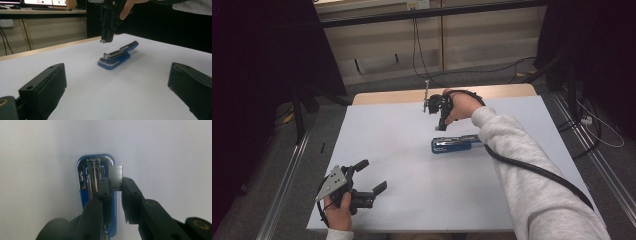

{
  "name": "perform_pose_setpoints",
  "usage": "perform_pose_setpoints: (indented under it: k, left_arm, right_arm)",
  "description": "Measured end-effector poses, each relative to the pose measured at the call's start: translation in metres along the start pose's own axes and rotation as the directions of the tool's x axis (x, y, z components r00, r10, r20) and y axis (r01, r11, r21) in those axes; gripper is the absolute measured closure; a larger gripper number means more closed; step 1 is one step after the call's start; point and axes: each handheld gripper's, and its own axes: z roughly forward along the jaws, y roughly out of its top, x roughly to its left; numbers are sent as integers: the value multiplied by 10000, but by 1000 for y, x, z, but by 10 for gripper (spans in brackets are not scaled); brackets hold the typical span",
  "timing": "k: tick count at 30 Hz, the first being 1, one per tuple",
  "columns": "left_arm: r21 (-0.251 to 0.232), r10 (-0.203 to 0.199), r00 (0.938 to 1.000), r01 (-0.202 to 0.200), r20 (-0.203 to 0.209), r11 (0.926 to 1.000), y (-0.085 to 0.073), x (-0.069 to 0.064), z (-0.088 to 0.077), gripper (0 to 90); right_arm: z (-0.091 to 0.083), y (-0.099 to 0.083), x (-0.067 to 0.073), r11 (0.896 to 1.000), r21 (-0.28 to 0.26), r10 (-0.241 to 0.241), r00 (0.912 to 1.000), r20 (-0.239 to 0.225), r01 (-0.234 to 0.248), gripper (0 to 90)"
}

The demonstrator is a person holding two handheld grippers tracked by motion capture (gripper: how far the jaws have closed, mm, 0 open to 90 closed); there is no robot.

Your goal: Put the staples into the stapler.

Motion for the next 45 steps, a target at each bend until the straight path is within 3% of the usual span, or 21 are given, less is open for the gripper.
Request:
perform_pose_setpoints:
  k: [9,25,45]
  left_arm:
    - [57,-54,10000,54,12,10000,0,-1,1,20]
    - [98,-104,9999,104,-3,9999,-1,-1,1,21]
    - [150,3,10000,-3,6,9999,0,-1,1,21]
  right_arm:
    - [2,1,6,10000,65,17,9999,111,-18,787]
    - [13,0,12,10000,64,33,9998,-190,-32,787]
    - [12,-7,18,9994,-331,86,9998,-180,-92,787]
